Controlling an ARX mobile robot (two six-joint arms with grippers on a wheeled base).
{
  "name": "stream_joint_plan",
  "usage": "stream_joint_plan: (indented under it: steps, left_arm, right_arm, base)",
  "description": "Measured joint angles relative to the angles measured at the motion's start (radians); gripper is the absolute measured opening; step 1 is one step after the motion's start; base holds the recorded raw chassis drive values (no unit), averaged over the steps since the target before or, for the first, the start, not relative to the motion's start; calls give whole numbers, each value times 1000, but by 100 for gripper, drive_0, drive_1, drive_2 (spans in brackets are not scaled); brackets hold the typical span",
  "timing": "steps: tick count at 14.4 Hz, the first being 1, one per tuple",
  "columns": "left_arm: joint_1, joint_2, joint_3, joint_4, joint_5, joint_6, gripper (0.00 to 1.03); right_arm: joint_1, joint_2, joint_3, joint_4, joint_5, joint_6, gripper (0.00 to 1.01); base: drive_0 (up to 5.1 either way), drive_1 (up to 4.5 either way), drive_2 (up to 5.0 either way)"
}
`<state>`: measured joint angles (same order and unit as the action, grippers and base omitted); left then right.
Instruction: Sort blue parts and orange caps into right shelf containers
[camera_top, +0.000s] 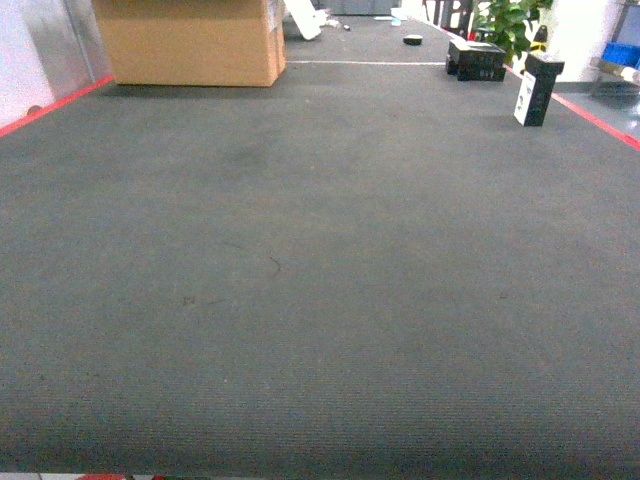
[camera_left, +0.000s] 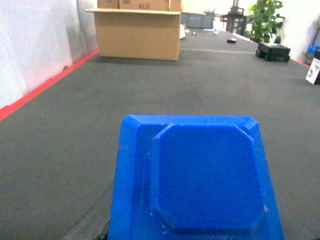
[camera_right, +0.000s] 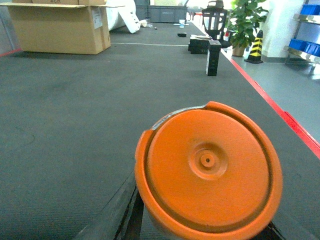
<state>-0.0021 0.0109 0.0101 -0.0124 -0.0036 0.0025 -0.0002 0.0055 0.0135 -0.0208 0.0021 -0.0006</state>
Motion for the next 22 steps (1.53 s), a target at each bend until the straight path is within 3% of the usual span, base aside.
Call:
stream_joint_plan:
  steps: [12,22]
  left_arm:
    - [0,0,0,6,3,0,43]
    - [2,0,0,5,3,0,43]
  right_arm:
    - [0,0,0,14,-3,0,42]
    - [0,0,0,14,-2,0,42]
  base:
    - [-6,-6,-6]
    - [-176,-176,-176]
